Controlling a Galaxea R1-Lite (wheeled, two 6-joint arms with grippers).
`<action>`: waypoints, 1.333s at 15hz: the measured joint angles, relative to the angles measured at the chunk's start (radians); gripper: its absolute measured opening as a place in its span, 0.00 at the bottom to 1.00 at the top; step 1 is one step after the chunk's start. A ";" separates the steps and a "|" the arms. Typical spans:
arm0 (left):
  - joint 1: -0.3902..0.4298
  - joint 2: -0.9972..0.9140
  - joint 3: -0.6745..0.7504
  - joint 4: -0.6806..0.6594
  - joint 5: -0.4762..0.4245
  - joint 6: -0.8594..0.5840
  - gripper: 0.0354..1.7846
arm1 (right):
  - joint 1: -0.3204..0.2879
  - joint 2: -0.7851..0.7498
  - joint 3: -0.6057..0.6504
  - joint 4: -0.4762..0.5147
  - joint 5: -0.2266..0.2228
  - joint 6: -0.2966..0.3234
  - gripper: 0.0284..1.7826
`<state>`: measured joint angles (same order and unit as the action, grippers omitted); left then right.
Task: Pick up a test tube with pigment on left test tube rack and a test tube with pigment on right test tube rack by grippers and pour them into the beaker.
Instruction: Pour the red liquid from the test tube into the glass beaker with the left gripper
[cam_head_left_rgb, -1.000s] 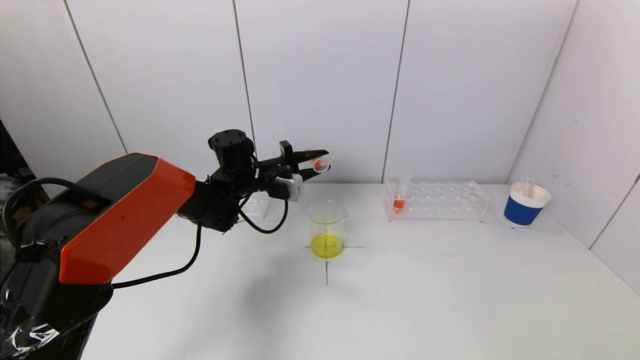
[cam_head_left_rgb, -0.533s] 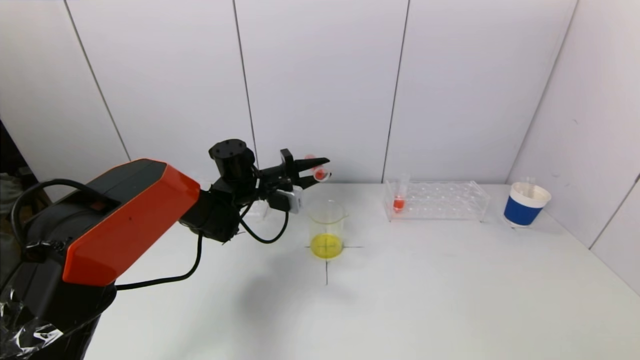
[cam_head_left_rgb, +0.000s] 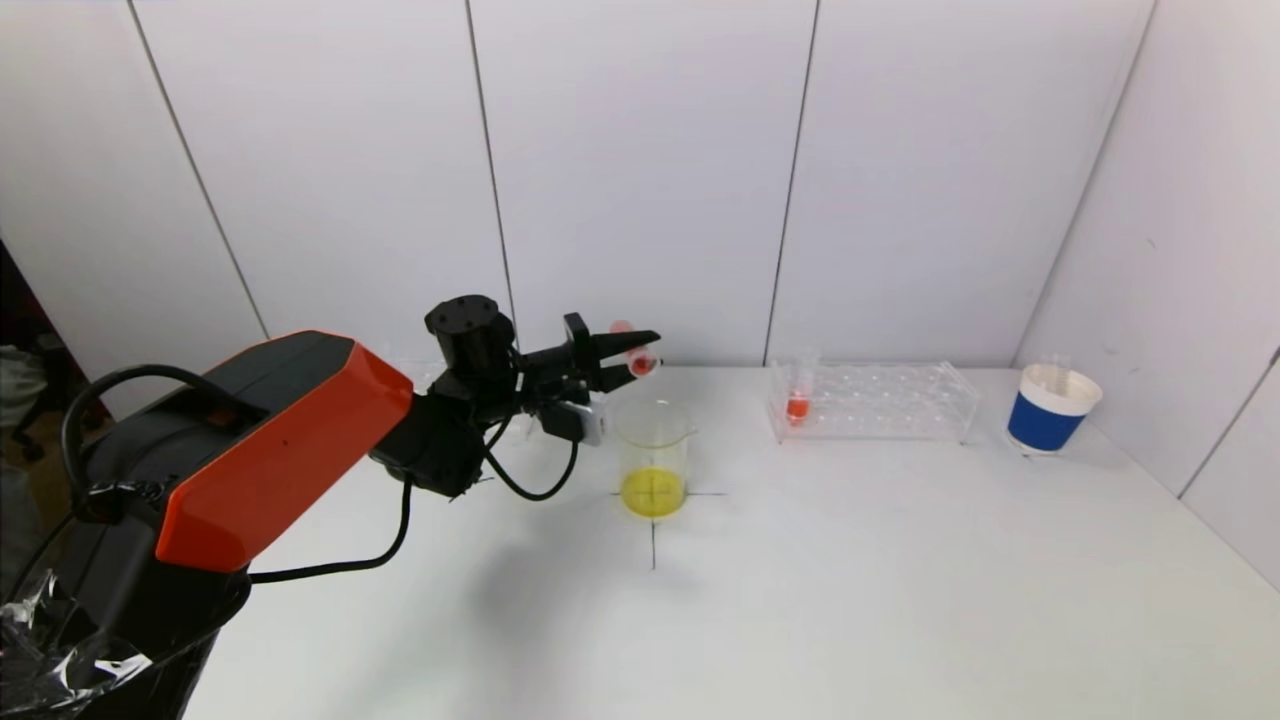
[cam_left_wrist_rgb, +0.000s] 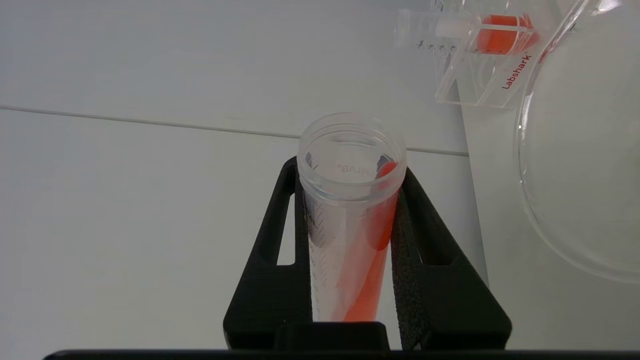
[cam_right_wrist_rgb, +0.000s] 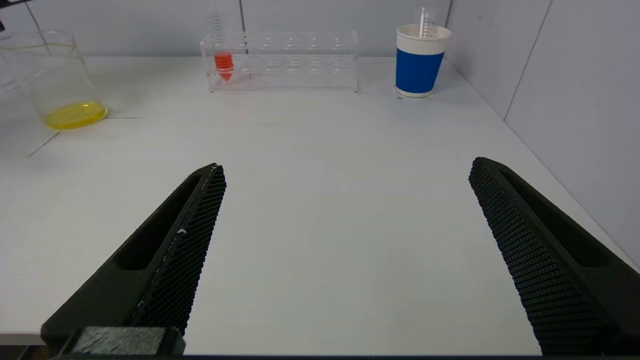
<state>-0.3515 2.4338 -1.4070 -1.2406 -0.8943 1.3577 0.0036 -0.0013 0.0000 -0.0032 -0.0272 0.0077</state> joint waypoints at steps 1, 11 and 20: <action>0.000 0.002 0.000 0.000 0.000 0.001 0.24 | 0.000 0.000 0.000 0.000 0.000 0.000 0.99; 0.000 0.011 -0.008 0.000 0.001 0.067 0.24 | 0.000 0.000 0.000 0.000 0.000 0.000 0.99; 0.001 0.011 -0.013 -0.001 0.006 0.132 0.24 | 0.000 0.000 0.000 0.000 0.000 0.000 0.99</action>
<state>-0.3500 2.4449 -1.4196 -1.2415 -0.8879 1.4898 0.0036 -0.0013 0.0000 -0.0032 -0.0272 0.0077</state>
